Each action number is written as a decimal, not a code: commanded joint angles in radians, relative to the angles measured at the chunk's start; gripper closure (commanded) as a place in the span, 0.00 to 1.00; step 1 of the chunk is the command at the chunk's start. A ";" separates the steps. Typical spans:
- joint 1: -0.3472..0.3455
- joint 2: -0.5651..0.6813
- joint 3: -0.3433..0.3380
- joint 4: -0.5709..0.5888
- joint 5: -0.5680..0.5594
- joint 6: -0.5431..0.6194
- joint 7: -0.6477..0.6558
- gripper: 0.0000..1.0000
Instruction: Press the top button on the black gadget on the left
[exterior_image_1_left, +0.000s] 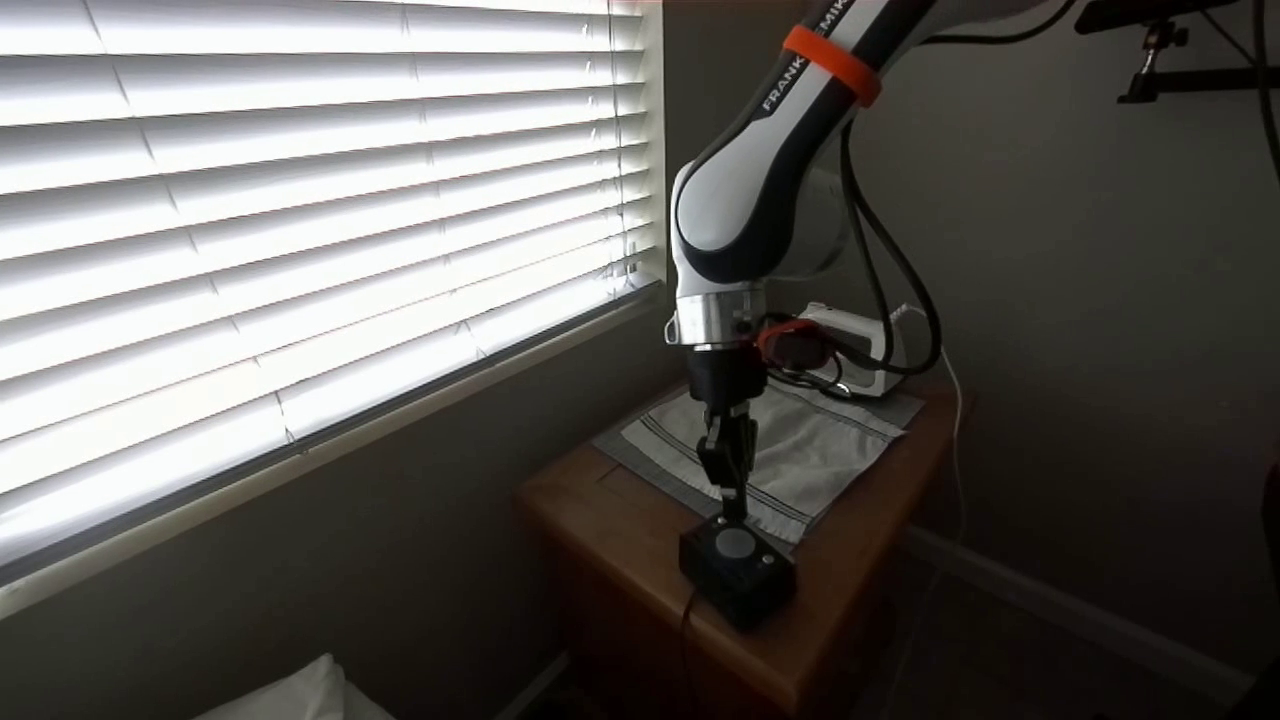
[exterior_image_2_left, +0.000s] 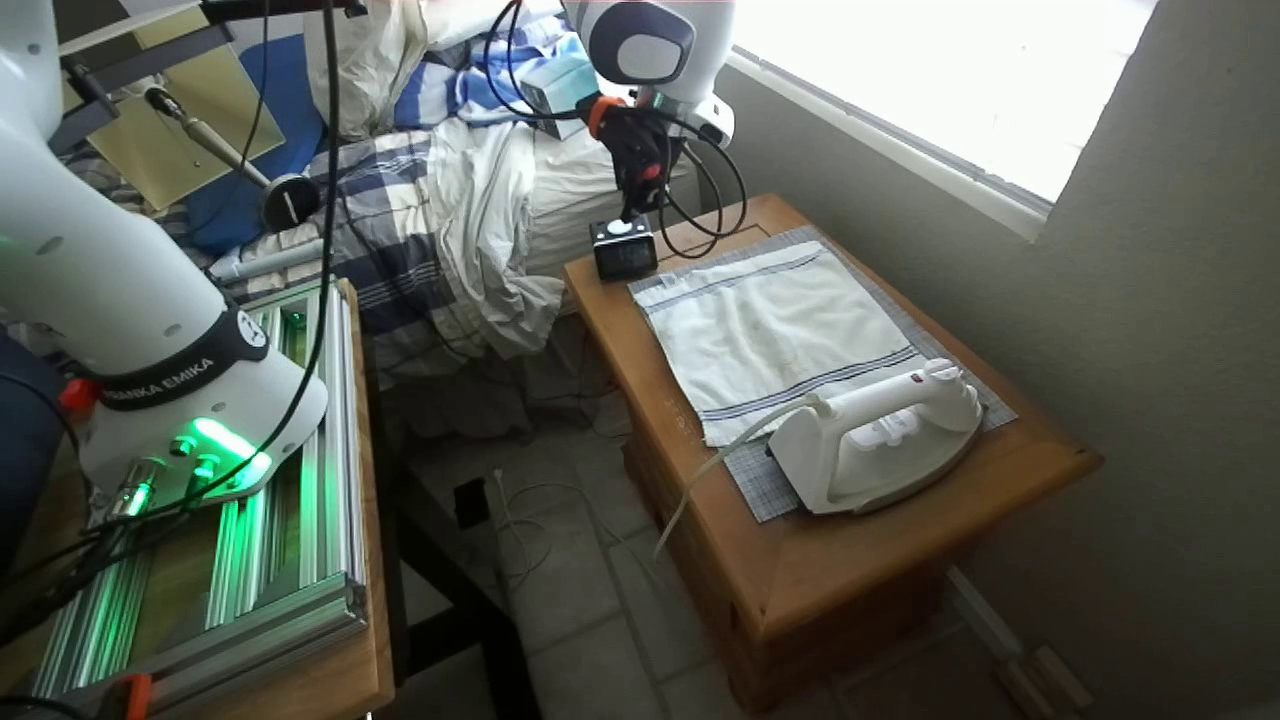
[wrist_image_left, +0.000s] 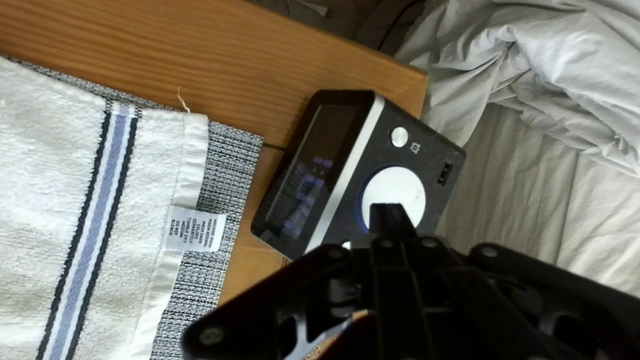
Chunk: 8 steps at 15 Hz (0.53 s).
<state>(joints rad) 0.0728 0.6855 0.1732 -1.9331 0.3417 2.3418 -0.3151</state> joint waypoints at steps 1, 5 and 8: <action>-0.007 0.058 0.009 0.073 -0.044 -0.040 0.059 1.00; -0.009 0.078 0.007 0.100 -0.057 -0.068 0.082 1.00; -0.009 0.088 0.006 0.118 -0.066 -0.086 0.092 1.00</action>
<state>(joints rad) 0.0720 0.7445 0.1738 -1.8641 0.3091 2.2966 -0.2583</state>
